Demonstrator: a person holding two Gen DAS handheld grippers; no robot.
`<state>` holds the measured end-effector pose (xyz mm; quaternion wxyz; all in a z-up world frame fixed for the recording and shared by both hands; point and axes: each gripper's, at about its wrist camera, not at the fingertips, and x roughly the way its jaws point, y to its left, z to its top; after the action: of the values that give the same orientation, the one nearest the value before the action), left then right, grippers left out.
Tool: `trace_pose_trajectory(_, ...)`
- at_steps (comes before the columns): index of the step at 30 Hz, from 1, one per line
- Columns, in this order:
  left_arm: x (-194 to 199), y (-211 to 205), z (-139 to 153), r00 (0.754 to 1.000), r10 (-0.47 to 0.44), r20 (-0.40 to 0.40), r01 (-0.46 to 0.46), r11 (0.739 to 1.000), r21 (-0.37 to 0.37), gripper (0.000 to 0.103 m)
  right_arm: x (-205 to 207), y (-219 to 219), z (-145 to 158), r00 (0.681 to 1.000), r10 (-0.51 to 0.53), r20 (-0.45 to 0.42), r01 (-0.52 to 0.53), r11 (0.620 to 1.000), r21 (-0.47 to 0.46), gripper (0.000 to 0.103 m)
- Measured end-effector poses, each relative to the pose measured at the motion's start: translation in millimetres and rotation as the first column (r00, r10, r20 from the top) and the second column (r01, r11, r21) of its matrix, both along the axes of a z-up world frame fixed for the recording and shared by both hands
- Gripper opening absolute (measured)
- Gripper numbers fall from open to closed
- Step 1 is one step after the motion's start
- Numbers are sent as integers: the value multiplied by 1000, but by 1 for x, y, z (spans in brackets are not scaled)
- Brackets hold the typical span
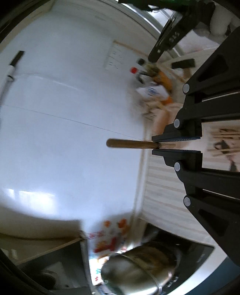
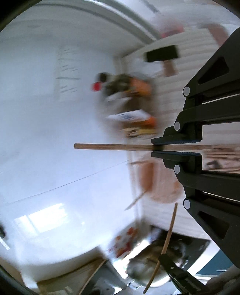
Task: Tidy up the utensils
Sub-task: 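Carry the left tool's chopstick into the holder while the right tool inserts its chopstick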
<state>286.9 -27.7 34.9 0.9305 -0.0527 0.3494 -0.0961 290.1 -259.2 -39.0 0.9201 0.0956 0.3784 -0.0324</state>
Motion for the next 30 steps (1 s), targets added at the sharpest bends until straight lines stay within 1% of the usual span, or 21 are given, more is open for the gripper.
trace_pose_trajectory(2, 12, -7, 12, 1000, -5, 18, 5, 1000, 4, 4, 14, 3, 16, 999, 10, 41, -9, 1000, -8, 7)
trace_pose_trajectory(4, 27, -13, 19, 1000, -10, 16, 10, 1000, 11, 4, 32, 8, 31, 997, 23, 70, -22, 1000, -11, 7)
trace_pose_trajectory(6, 42, -18, 18, 1000, -11, 6, 11, 1000, 20, 4, 48, 12, 41, 995, 34, 89, -34, 999, -9, 7)
trace_pose_trajectory(9, 66, -30, 6, 999, -9, -34, 11, 999, 48, 4, 73, 19, 45, 994, 47, 98, -46, 999, -11, 7)
trace_pose_trajectory(10, 77, -36, -2, 999, -5, -53, 9, 997, 77, 4, 83, 18, 42, 995, 46, 91, -46, 999, -6, 7)
trace_pose_trajectory(12, 89, -43, -18, 996, -2, -87, 10, 995, 97, 4, 100, 20, 34, 996, 48, 74, -48, 999, 1, 7)
trace_pose_trajectory(15, 102, -50, -43, 990, 2, -142, 15, 993, 119, 4, 121, 18, 14, 998, 47, 37, -47, 999, 8, 7)
trace_pose_trajectory(18, 110, -52, -62, 981, -2, -194, 23, 994, 107, 4, 135, 15, -7, 999, 46, 0, -46, 998, 35, 7)
trace_pose_trajectory(20, 112, -52, -71, 977, -6, -213, 27, 995, 96, 4, 140, 12, -18, 999, 47, -18, -46, 998, 53, 7)
trace_pose_trajectory(22, 114, -52, -76, 973, -9, -229, 28, 996, 80, 4, 143, 8, -30, 998, 44, -35, -41, 997, 66, 7)
trace_pose_trajectory(25, 114, -53, -74, 972, -13, -233, 29, 997, 67, 4, 147, 5, -41, 997, 45, -55, -41, 996, 81, 7)
trace_pose_trajectory(30, 108, -50, -54, 986, -22, -167, 33, 997, 68, 4, 147, 3, -47, 997, 47, -56, -42, 995, 91, 7)
